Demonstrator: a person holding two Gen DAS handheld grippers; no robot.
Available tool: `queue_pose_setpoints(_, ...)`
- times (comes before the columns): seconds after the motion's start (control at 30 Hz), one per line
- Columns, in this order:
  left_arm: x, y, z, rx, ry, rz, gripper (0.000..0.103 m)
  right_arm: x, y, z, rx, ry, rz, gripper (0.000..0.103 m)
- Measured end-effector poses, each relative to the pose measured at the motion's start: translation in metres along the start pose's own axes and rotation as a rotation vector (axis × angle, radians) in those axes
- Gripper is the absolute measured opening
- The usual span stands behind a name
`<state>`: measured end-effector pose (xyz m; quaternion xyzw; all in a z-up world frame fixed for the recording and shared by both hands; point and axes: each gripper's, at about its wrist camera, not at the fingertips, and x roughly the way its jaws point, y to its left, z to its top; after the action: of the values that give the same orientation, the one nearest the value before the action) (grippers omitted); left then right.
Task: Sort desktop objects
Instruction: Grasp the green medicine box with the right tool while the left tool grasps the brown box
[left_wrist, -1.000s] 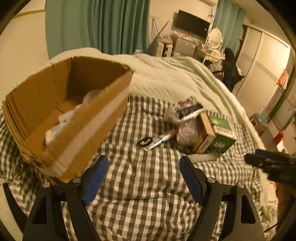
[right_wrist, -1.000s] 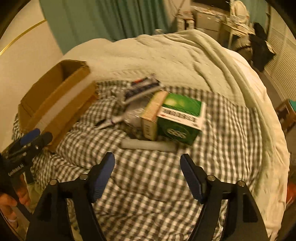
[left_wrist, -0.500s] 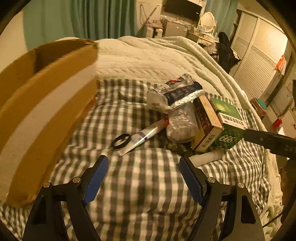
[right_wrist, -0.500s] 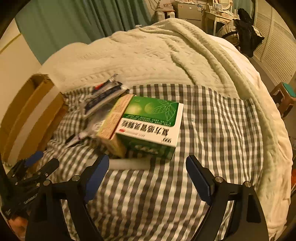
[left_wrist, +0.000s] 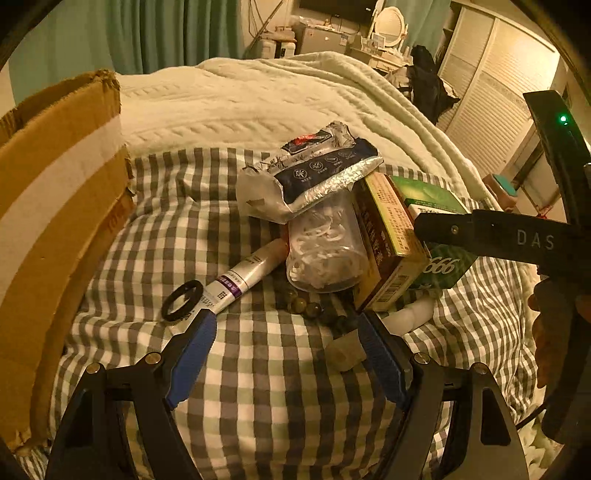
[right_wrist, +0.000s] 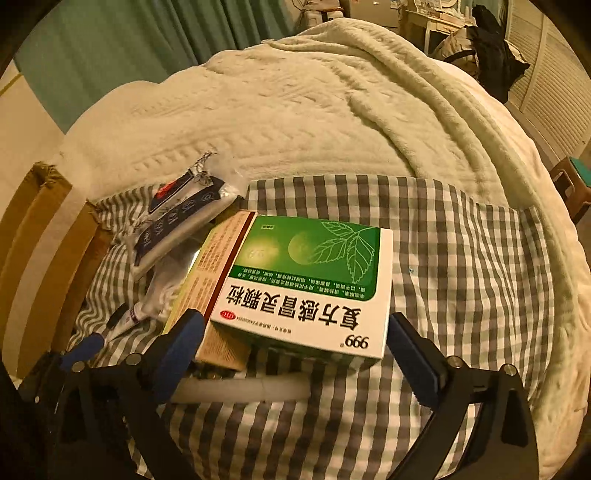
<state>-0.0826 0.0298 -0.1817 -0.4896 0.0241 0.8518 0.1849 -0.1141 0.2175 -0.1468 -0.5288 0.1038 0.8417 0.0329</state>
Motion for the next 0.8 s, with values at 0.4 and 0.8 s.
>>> queue_pose_setpoints(0.4,0.006,-0.045,0.003,0.081,-0.01,-0.039,0.082,0.016,-0.033,0.009,0.063,0.046,0.078,0.098)
queue_pose_setpoints(0.8,0.026,-0.099,0.003,0.287,-0.082,-0.026,0.076,0.007,-0.053,-0.002,0.052,0.052,0.136,0.097)
